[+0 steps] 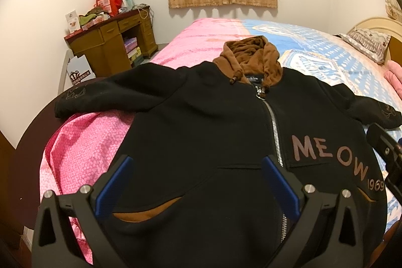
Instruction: Fold large clothes
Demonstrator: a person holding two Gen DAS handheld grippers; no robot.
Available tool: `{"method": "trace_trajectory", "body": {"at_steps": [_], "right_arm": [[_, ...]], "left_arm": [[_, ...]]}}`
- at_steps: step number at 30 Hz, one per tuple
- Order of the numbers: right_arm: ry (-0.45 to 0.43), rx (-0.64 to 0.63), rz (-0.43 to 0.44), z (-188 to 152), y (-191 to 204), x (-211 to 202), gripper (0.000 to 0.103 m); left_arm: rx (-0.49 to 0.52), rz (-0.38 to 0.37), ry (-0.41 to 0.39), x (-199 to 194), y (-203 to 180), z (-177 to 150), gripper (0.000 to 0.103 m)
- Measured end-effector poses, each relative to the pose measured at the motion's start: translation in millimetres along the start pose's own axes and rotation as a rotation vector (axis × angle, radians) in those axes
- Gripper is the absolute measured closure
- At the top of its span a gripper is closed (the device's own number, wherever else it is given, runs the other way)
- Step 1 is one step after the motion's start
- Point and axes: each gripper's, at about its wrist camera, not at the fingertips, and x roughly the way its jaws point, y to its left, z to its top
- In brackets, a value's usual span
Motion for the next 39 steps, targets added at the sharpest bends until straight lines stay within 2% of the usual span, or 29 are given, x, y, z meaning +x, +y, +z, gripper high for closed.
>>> {"method": "trace_trajectory", "body": {"at_steps": [22,30,35,39], "right_arm": [[0.006,0.003,0.014,-3,-1,5,0.001],[0.043,0.030,0.031,-1,-9,19,0.001],[0.080,0.098,0.045,7,-43,35,0.001],[0.098,0.215,0.011,19,-100,46,0.002]], "left_arm": [[0.002,-0.001,0.005,2,1,-3,0.000],[0.020,0.009,0.022,12,-3,-3,0.000],[-0.003,-0.020,0.042,29,8,4,0.000],[-0.037,0.023,0.044,46,24,19,0.000]]}}
